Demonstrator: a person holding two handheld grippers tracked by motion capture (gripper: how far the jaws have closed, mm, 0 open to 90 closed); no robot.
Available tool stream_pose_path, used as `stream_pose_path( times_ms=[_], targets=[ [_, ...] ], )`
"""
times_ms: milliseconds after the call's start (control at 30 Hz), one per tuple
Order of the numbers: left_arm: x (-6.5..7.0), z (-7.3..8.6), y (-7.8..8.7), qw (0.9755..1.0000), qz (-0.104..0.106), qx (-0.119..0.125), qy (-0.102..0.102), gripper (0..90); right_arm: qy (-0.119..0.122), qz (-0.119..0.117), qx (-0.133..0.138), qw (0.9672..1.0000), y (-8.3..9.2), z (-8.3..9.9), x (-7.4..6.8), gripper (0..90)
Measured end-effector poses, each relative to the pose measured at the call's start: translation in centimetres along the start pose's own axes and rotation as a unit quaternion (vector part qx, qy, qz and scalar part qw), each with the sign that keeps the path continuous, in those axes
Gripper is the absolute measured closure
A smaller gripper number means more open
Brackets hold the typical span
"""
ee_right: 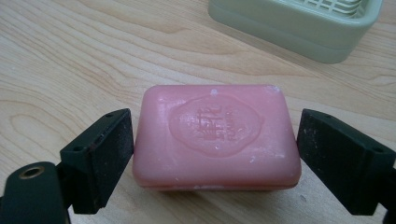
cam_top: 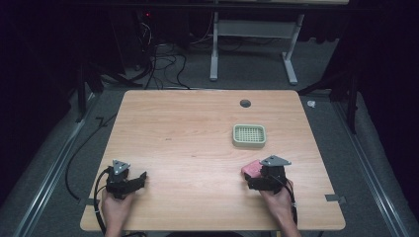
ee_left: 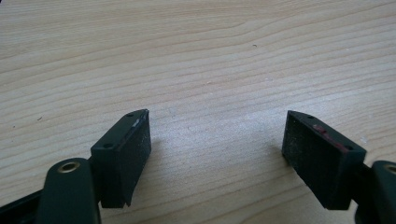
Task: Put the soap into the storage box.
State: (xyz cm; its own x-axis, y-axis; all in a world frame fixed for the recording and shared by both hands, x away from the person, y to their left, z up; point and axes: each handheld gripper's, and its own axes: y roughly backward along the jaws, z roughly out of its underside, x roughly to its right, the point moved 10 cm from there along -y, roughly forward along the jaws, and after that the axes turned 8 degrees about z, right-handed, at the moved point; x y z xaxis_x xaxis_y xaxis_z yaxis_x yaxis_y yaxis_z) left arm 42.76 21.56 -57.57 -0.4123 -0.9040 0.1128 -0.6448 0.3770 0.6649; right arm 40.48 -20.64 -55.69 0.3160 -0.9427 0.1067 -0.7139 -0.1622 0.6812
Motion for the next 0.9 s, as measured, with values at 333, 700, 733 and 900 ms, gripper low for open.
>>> stream_pose_path(
  times_ms=[333, 700, 733, 900],
  targets=[
    [0.0, 0.0, 0.0, 1.0000, 0.000, 0.000, 0.000, 24.2, 0.009, 0.006, -0.018, 0.9998, -0.7, 0.6, -0.2, 12.1],
    [0.0, 0.0, 0.0, 1.0000, 0.000, 0.000, 0.000, 24.2, 0.009, 0.008, -0.033, 0.9994, -1.5, 0.9, -0.3, 12.7],
    [0.0, 0.0, 0.0, 1.0000, 0.000, 0.000, 0.000, 24.2, 0.006, 0.008, -0.033, 0.9994, -1.5, 0.9, -0.3, 12.8],
    [0.0, 0.0, 0.0, 1.0000, 0.000, 0.000, 0.000, 24.2, 0.002, 0.007, -0.033, 0.9994, -1.6, 0.9, -0.3, 13.0]
  ],
)
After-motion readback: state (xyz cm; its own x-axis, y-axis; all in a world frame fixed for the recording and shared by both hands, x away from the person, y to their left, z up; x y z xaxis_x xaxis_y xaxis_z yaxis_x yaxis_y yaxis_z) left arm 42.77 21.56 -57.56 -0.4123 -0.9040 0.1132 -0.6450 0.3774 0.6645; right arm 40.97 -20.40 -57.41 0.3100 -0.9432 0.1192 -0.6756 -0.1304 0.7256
